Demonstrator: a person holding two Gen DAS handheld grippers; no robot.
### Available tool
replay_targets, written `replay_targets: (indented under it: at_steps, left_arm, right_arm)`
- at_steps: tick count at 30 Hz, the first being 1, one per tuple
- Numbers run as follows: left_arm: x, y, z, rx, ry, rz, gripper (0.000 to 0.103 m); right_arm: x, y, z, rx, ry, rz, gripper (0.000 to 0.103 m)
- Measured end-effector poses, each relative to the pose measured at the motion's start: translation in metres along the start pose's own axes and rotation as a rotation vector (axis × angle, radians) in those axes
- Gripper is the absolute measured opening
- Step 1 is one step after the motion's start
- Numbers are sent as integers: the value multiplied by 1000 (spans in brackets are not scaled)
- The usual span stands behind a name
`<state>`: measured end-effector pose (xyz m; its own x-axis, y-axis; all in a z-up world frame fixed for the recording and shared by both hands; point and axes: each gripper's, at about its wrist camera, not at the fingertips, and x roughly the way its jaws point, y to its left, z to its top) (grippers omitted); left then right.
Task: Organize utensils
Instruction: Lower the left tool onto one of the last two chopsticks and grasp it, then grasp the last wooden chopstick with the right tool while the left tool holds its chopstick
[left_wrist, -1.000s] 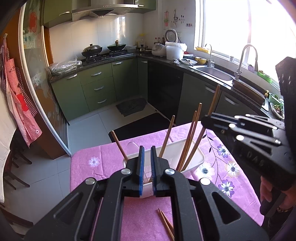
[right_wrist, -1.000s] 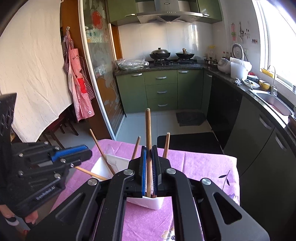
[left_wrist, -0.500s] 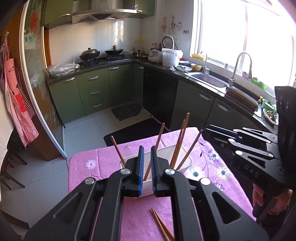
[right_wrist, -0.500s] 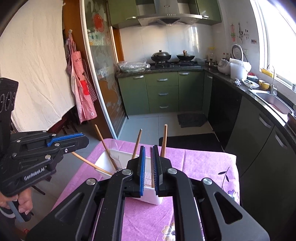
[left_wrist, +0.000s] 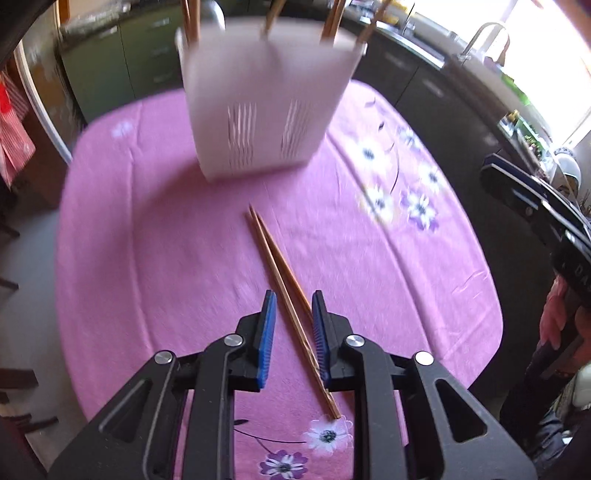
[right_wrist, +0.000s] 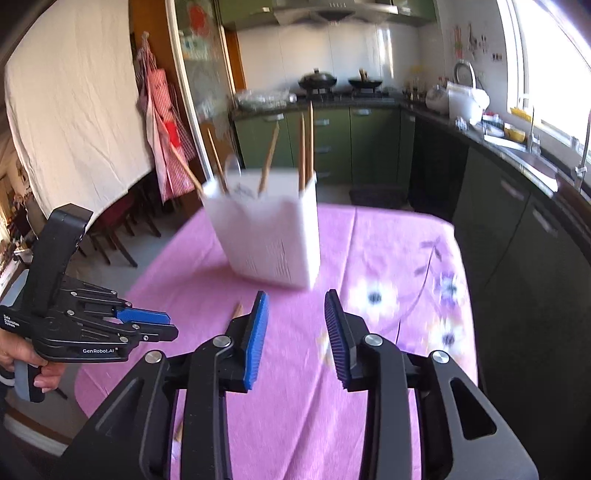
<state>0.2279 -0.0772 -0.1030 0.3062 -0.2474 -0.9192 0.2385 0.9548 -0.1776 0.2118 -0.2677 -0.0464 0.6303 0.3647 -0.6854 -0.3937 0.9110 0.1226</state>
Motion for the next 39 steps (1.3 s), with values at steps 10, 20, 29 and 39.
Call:
replay_targets:
  at_steps: [10, 20, 29, 39]
  left_arm:
    - [63, 8, 8, -99, 98, 90, 19]
    - [82, -8, 26, -93, 116, 146, 17]
    - [90, -22, 38, -44, 95, 187, 8]
    - [71, -15, 21, -14, 34, 167, 6]
  right_arm:
    - [45, -8, -53, 50, 141, 25, 32]
    - [49, -20, -50, 76, 142, 49, 33]
    - [54, -14, -52, 72, 158, 72, 33]
    - [53, -12, -52, 73, 167, 61, 33]
